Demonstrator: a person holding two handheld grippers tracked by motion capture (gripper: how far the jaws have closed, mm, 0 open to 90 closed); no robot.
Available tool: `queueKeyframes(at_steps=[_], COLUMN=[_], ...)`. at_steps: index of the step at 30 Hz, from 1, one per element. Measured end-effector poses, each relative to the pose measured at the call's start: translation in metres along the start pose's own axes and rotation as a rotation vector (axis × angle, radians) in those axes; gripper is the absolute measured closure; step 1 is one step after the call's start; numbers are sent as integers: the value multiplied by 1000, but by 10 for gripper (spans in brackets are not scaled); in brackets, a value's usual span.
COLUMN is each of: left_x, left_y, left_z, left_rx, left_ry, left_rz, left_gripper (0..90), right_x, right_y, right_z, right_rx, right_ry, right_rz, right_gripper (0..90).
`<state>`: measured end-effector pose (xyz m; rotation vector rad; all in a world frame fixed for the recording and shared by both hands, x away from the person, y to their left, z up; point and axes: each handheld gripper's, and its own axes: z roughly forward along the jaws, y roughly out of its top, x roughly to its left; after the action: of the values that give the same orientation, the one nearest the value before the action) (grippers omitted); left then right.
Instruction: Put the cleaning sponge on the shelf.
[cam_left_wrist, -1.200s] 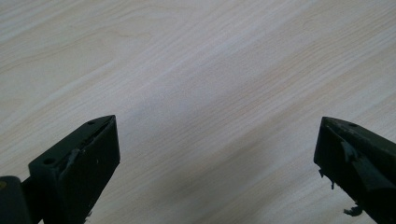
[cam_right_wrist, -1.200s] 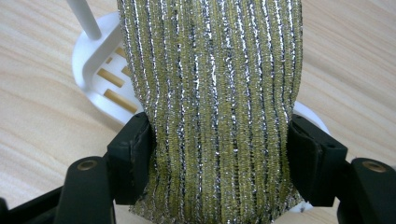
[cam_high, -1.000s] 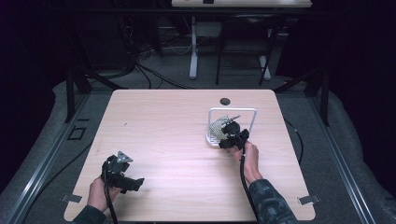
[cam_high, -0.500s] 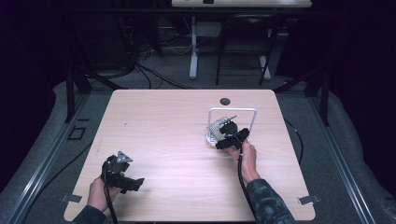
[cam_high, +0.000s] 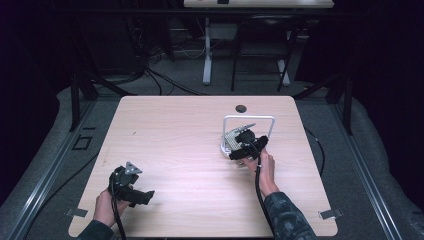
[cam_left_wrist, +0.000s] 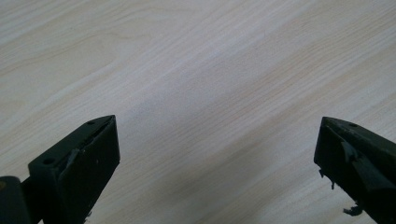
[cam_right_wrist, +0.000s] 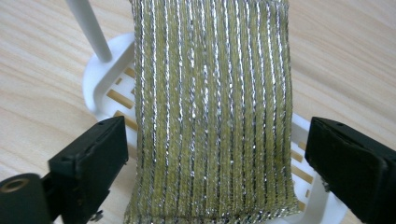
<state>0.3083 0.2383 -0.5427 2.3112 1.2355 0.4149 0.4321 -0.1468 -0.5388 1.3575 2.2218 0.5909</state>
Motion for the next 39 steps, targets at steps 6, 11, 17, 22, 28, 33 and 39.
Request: queueKeyframes(at_steps=[6,11,17,22,28,33,39], left_x=[0,0,-1,-1,-2,-2,-3], left_y=[0,0,2,2,2,2,2], left_z=[0,0,1,1,1,1,1], left_rx=[1,1,2,2,2,1,5], left_ry=[3,-2,-4,-5,-4,1,-1], left_rz=[3,-1,8,9,8,8,10], left_gripper=[1,1,1,1,1,1,1], right_x=[4,5,5,5,7,7,6], right_y=[1,0,-1,-3,-7,-11,-20], right_z=[-5,-12,-22,-32,-48,-59,-71], right_rx=[-14,-30,-38,-46,-85,-93,-87], right_ry=[16,52,80,108,140,164,176], right_rz=[-14,-20,-22,-34,-67,-84,-105], right_gripper=[38,43,56,70,81,78,79])
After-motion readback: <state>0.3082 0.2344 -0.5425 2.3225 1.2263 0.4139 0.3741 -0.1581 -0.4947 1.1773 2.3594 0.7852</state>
